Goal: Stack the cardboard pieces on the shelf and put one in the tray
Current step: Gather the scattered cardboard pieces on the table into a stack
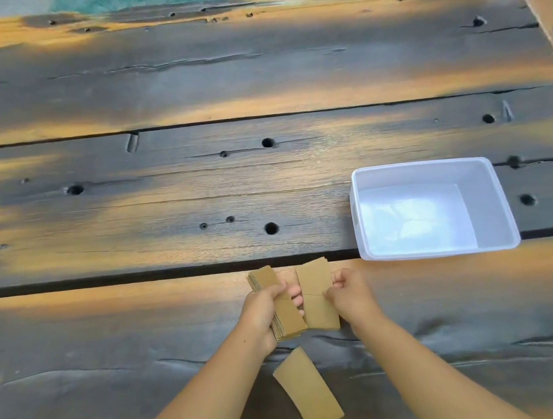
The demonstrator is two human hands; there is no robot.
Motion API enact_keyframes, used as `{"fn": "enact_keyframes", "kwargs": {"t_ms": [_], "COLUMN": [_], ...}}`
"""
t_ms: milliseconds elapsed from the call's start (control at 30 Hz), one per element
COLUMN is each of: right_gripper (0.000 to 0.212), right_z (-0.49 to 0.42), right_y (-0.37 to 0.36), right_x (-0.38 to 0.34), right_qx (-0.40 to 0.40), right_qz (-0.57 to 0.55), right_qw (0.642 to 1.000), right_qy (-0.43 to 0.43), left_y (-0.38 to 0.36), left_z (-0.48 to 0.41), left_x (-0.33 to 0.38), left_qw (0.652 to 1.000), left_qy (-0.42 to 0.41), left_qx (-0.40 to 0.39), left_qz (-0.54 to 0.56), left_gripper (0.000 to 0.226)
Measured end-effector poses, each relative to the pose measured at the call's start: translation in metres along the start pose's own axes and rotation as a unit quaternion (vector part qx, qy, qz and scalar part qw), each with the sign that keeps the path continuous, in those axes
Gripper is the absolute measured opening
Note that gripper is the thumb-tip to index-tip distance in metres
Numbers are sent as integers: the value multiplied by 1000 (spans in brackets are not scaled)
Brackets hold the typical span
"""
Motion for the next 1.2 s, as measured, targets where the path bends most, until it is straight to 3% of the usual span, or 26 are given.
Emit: {"fn": "enact_keyframes", "kwargs": {"t_ms": [267, 500, 800, 1200], "right_gripper": [14, 19, 14, 11], "right_z": [51, 143, 224, 274], "right_y": [28, -24, -125, -205], "right_x": [-40, -63, -50, -29], "right_qx": [-79, -212, -230, -166], "right_qz": [-96, -191, -177, -26], "right_qw": [990, 955, 952, 978], "right_qy": [66, 78, 95, 124], "left_y": [33, 83, 164, 261], "left_z": [45, 107, 147, 146], "left_x": [3, -19, -25, -63], "left_qw": [993, 979, 972, 972], "left_qy": [-98, -137, -133, -110], "left_qx": [-53, -148, -193, -206], "left_qz": [-25, -25, -23, -11], "left_gripper": [19, 75, 76, 35]}}
Point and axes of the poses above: each hand's wrist, its own z-axis away from the middle knuckle, its own y-axis out of the back of the hand, x = y × z, the point moved 4 cm from there along -z, towards the middle knuckle, and after that the axes turned 5 degrees about y, right-handed, at the moved point
